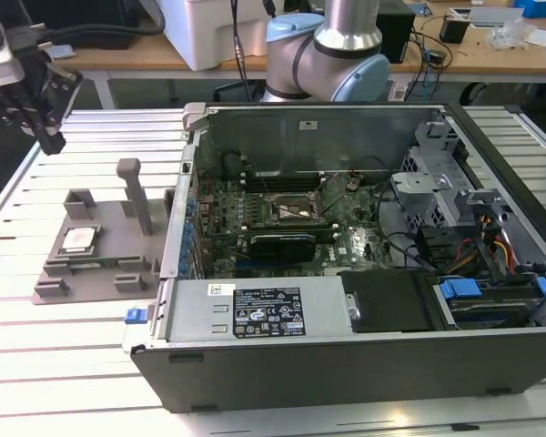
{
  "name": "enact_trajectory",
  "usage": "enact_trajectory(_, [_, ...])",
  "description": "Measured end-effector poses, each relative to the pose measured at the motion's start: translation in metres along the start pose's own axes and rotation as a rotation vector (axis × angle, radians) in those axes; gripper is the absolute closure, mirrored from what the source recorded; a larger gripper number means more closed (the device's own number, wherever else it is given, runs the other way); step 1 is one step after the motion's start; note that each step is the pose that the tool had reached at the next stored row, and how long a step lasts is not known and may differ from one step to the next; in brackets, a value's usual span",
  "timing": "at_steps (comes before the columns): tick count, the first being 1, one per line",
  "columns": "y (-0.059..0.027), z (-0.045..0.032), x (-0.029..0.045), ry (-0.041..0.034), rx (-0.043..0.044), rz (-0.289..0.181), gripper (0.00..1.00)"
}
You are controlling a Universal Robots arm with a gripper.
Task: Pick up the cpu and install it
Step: 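Reach for the cpu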
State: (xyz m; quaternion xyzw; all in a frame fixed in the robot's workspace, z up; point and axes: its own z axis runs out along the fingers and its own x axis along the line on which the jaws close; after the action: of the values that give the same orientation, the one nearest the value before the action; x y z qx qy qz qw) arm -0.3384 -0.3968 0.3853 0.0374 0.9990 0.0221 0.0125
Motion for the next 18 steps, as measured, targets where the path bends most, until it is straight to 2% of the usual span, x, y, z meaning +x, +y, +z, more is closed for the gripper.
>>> enact_trajectory(3, [-0.0007,0.0006,0.0094,-0.0001,-0.0001,0.0,0.89])
enact_trajectory(5, [-0.0014,0.001,0.0181,0.0,0.0,0.0,0.89])
enact_trajectory(10, [-0.0023,0.0014,0.0304,0.0,0.0,0.0,0.89])
enact_trajectory(13, [-0.0027,0.0015,0.0345,-0.0001,0.0,0.0,0.89])
enact_trajectory(18, [-0.0028,0.0015,0.0365,0.0,0.0,0.0,0.89])
